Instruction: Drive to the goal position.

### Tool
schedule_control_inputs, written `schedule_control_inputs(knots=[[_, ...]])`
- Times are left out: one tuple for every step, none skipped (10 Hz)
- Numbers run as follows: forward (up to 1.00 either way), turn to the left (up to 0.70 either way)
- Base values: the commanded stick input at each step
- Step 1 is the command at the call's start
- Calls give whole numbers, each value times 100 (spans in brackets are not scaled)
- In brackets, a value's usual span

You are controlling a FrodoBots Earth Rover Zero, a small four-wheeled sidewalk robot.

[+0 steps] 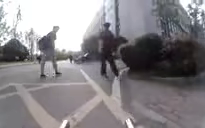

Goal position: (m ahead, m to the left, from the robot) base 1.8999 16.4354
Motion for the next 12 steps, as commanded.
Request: schedule_control_inputs(knots=[[0,0],[0,0],[0,0],[0,0],[0,0],[0,0],[0,0],[0,0],[0,7],[0,26],[3,44],[38,30]])
